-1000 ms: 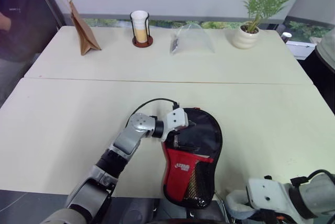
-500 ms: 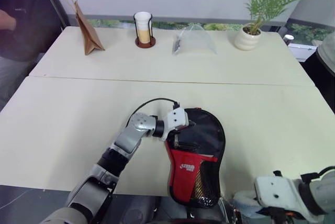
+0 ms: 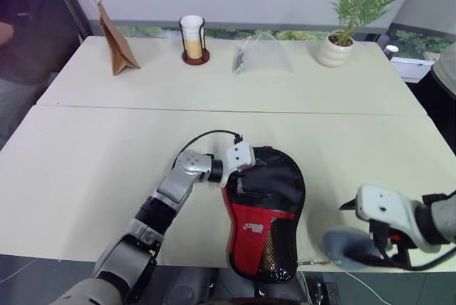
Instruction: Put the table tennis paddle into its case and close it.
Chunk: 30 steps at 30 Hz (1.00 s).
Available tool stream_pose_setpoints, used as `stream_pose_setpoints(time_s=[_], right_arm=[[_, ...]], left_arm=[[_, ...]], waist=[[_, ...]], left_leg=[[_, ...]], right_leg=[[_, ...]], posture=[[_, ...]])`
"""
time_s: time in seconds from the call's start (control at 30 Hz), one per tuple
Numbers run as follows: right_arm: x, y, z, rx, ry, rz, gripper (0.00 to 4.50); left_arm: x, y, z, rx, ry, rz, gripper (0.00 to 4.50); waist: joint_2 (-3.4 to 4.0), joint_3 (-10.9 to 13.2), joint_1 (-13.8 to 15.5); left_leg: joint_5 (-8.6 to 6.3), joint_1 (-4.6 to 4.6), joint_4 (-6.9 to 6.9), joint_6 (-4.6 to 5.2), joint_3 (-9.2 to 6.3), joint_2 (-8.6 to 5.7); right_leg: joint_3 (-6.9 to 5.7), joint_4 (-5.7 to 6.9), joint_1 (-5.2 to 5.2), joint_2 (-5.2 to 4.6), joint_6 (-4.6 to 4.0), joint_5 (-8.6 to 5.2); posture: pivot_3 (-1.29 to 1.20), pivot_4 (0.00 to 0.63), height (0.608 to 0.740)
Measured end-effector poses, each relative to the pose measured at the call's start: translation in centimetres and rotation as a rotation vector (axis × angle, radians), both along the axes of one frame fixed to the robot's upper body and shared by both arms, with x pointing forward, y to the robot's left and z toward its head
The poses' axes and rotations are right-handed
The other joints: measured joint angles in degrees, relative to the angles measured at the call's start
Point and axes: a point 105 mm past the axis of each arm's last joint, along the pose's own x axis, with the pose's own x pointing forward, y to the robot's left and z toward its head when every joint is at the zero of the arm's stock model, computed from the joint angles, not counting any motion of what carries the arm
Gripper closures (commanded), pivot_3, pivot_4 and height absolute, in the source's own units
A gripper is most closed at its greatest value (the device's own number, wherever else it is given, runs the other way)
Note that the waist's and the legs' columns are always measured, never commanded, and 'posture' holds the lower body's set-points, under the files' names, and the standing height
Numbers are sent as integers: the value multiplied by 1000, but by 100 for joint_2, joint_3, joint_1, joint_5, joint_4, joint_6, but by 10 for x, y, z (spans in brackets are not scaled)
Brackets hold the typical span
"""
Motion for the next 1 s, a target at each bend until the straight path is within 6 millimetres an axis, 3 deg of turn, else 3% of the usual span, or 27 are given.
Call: stream_pose_setpoints(time_s=[0.2,0.37,0.47,0.6,0.7,1.0], right_arm=[[36,-15,55,77,-164,-85,51],[48,-10,91,202,-234,-92,51],[55,-12,105,222,-266,-99,51],[59,-14,103,225,-260,-99,51],[61,-13,100,223,-255,-91,51],[67,0,91,267,-262,-65,51]], left_arm=[[17,24,18,-27,36,76,0],[31,47,66,-110,19,143,0],[30,77,89,-123,30,177,0],[20,107,116,-111,4,190,0],[8,122,124,-78,-6,187,0],[-25,140,137,-58,17,203,0]], waist=[[14,23,-93],[16,32,-116],[21,48,-141],[30,57,-121],[35,60,-126],[36,70,-127]], left_leg=[[6,-26,-2,2,2,0],[12,-38,-9,11,4,-2],[12,-43,-15,10,17,-1],[13,-44,-14,4,18,-1],[7,-44,-12,-7,25,-2],[9,-43,-9,-11,36,0]], right_leg=[[-3,4,-33,2,3,13],[-3,2,-47,1,3,13],[7,8,-65,0,3,13],[9,19,-74,-1,2,13],[15,19,-79,-4,1,13],[26,42,-89,-6,-2,13]], posture=[[0,150,734],[0,150,734],[0,150,734],[0,150,734],[0,150,734],[0,150,734]])
